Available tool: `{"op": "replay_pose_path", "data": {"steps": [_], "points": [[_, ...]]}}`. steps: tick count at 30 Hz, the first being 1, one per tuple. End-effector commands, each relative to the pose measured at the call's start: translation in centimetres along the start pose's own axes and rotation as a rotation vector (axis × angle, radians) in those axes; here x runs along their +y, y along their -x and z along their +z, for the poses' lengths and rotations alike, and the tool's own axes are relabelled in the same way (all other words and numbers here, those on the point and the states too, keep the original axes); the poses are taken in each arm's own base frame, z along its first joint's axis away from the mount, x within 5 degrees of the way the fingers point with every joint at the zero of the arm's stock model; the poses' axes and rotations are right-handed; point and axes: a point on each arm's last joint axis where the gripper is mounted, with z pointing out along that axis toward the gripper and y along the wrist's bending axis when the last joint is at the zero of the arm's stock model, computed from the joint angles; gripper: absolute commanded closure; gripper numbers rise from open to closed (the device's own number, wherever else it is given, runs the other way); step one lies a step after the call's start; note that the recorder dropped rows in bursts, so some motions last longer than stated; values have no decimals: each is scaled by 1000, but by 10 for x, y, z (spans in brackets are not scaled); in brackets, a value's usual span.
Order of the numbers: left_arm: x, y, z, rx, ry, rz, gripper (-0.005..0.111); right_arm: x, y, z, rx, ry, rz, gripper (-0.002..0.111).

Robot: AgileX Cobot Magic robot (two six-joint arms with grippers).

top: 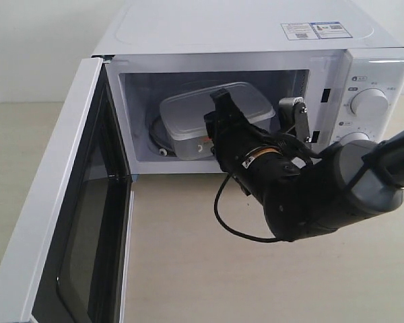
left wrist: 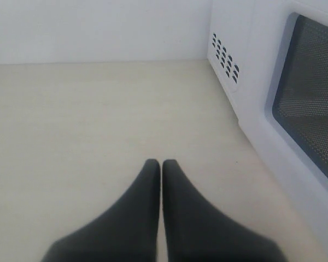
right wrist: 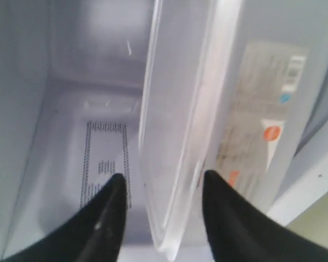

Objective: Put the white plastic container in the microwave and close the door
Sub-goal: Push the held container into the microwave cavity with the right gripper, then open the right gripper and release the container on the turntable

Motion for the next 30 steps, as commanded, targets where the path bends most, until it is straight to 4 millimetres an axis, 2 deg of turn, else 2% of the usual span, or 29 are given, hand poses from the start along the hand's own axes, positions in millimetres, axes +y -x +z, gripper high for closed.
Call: {"op": "replay_pose_path", "data": {"steps": [1, 4, 9, 11, 14, 15, 18, 21, 27, 30], "points": [[0, -1, 0, -3, 3, 2, 103, 1, -5, -2, 66, 48, -96, 58], [0, -1, 0, -3, 3, 2, 103, -6, -5, -12, 78, 79, -157, 58], [0, -1, 0, -3, 3, 2, 103, -27, 7, -29, 42, 75, -352, 60], [0, -1, 0, -3, 3, 2, 103, -31, 7, -32, 66, 81, -521, 70], [0, -1, 0, -3, 3, 2, 103, -28, 0, -32, 124, 158, -878, 101], [0, -1, 0, -3, 3, 2, 103, -26, -3, -32, 135, 194, -1016, 108], [0, -1, 0, -3, 3, 2, 103, -24, -3, -25, 124, 173, -1251, 108], [0, -1, 0, -3, 3, 2, 103, -24, 0, -16, 142, 88, -1337, 108], [0, -1, 0, -3, 3, 2, 103, -7, -1, -1, 121, 104, -1417, 108], [0, -1, 0, -3, 3, 2, 103, -9, 1, 5, 100, 47, -1410, 108]]}}
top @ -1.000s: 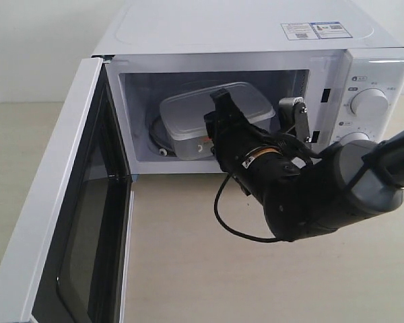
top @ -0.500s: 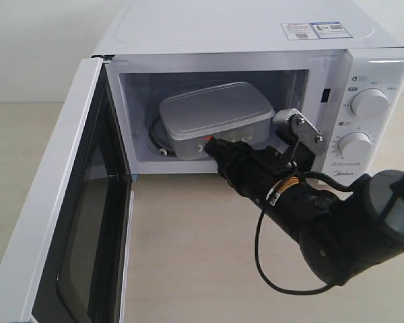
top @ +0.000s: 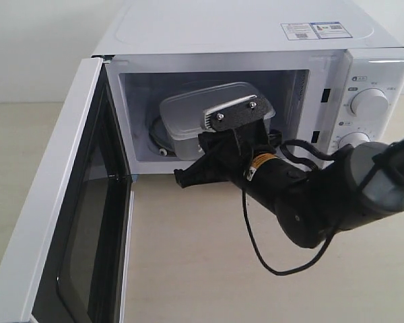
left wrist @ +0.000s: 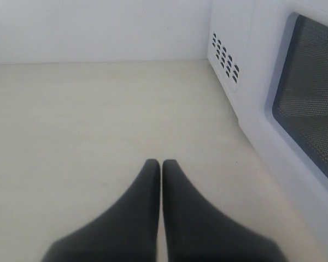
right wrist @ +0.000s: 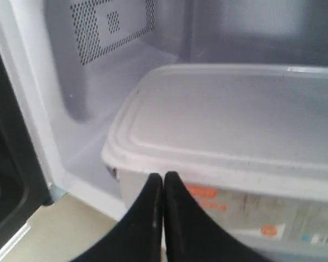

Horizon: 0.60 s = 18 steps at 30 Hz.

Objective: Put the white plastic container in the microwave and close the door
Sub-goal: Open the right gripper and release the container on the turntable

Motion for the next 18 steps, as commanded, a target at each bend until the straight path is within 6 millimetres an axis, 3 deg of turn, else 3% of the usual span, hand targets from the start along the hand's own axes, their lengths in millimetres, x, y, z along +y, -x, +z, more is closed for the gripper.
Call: {"op": "replay_pose_path", "data": {"steps": [1, 10, 18], "points": [[0, -1, 0, -3, 3, 2, 103, -6, -3, 9, 34, -68, -14, 108], [0, -1, 0, -3, 3, 2, 103, -4, -25, 36, 55, -80, -18, 108], [0, -1, 0, -3, 3, 2, 103, -5, -8, 54, -6, -120, 23, 108]]}}
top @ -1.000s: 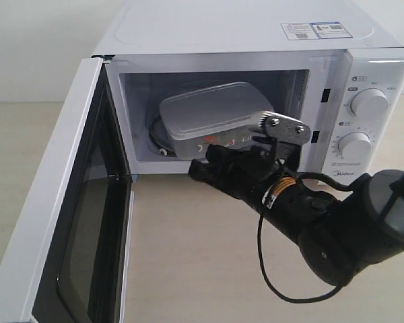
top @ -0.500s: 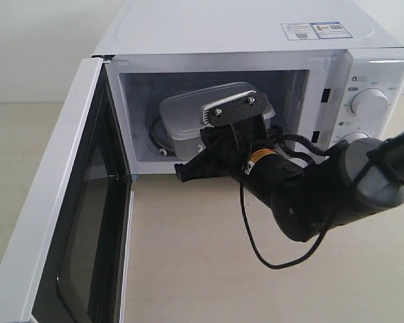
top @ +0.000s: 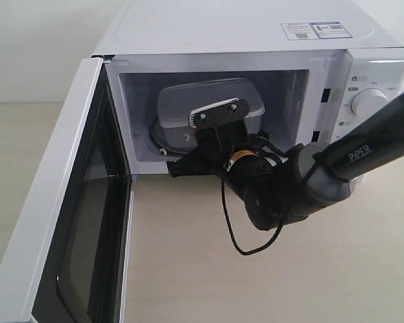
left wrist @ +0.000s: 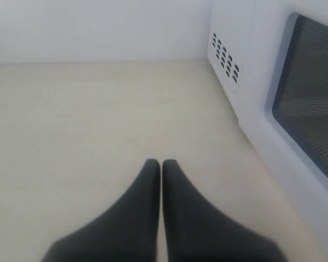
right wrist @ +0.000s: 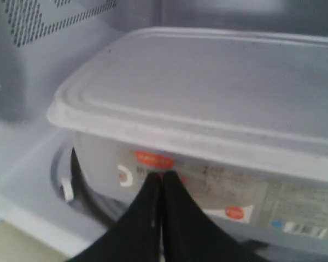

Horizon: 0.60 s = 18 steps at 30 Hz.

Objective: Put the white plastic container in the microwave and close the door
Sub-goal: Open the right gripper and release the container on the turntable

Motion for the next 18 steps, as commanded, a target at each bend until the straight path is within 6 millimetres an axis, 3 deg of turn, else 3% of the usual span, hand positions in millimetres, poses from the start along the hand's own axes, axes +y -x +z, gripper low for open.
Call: {"op": "replay_pose_path", "data": {"steps": [1, 4, 8, 18], "points": [[0, -1, 0, -3, 3, 2, 103, -2, 12, 7, -36, -28, 10, 108], [0, -1, 0, -3, 3, 2, 103, 0, 20, 15, -54, -30, 6, 108], [0, -1, 0, -3, 3, 2, 103, 2, 14, 12, 37, -9, 5, 108], [0, -1, 0, -3, 3, 2, 103, -9, 16, -37, 61, -13, 65, 108]]}}
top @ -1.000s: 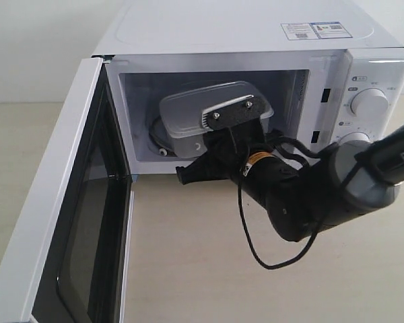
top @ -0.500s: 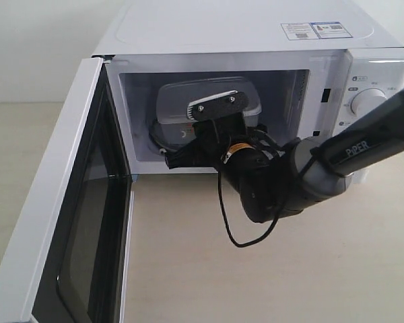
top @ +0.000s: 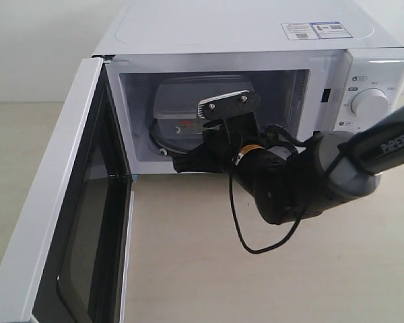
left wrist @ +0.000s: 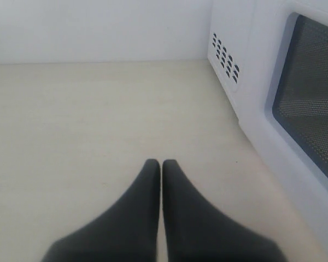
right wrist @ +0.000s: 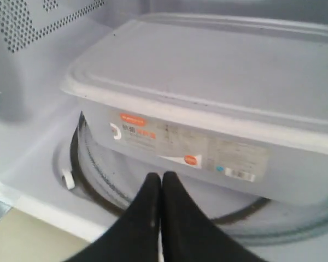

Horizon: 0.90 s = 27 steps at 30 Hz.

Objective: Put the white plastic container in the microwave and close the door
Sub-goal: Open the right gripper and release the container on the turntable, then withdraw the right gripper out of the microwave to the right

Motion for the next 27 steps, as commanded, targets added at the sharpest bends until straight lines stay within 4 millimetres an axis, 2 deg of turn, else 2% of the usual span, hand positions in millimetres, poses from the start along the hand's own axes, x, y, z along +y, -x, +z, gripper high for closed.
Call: {"op": "replay_pose_path", "data": {"steps": [1, 8, 15, 20, 27], "points": [[0, -1, 0, -3, 3, 2, 103, -5, 1, -21, 7, -1, 20, 108], [0, -1, 0, -3, 3, 2, 103, -12, -14, -50, 113, 4, 40, 108], [0, -1, 0, -3, 3, 2, 103, -10, -12, -73, 273, 57, 26, 108], [0, -1, 0, -3, 3, 2, 103, -6, 5, -97, 393, 125, 1, 108], [0, -1, 0, -3, 3, 2, 103, -5, 44, -151, 474, 212, -2, 108]]}}
